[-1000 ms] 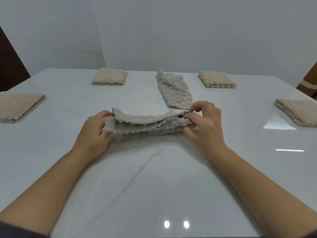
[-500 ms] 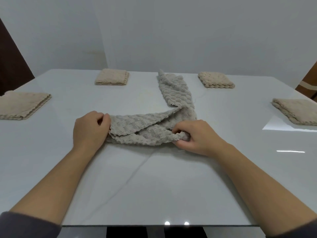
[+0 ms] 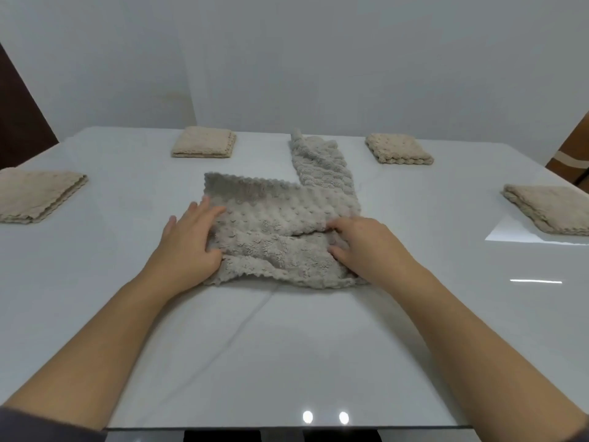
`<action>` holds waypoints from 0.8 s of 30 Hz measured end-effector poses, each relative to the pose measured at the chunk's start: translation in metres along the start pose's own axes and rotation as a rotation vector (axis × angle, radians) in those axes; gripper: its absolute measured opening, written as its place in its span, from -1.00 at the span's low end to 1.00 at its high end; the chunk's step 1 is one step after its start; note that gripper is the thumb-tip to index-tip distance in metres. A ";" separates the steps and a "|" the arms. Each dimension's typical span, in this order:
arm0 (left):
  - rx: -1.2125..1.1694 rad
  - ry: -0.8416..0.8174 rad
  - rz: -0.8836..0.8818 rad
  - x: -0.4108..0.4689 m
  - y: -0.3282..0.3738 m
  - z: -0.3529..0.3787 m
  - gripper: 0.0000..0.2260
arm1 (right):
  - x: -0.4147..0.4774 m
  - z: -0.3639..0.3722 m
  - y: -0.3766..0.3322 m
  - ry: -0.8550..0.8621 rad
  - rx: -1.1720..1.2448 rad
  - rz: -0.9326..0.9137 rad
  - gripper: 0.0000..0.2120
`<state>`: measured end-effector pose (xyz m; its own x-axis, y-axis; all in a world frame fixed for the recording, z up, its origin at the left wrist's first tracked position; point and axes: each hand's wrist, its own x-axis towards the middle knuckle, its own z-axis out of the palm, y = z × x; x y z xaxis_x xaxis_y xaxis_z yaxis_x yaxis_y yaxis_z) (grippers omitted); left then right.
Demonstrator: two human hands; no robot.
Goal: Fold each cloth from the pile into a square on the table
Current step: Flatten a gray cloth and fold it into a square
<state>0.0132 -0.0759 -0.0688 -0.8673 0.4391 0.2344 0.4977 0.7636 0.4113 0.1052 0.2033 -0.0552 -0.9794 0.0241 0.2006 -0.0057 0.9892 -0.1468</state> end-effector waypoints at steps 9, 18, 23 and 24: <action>-0.115 0.033 0.156 -0.010 0.017 -0.009 -0.72 | 0.006 -0.002 -0.003 -0.011 0.004 -0.017 -0.75; -0.127 0.117 0.238 -0.010 0.017 -0.016 -0.92 | 0.003 0.004 -0.014 0.130 0.022 0.068 -0.73; 0.075 -0.181 0.230 -0.006 0.005 -0.010 -0.46 | -0.002 0.026 -0.023 -0.268 -0.011 0.086 -0.26; 0.117 -0.304 0.226 -0.007 0.004 -0.007 -0.33 | -0.001 0.026 -0.020 -0.295 -0.013 0.091 -0.24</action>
<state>0.0207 -0.0794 -0.0626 -0.7043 0.7093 0.0287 0.6884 0.6726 0.2715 0.1007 0.1797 -0.0776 -0.9921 0.0711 -0.1031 0.0852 0.9867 -0.1387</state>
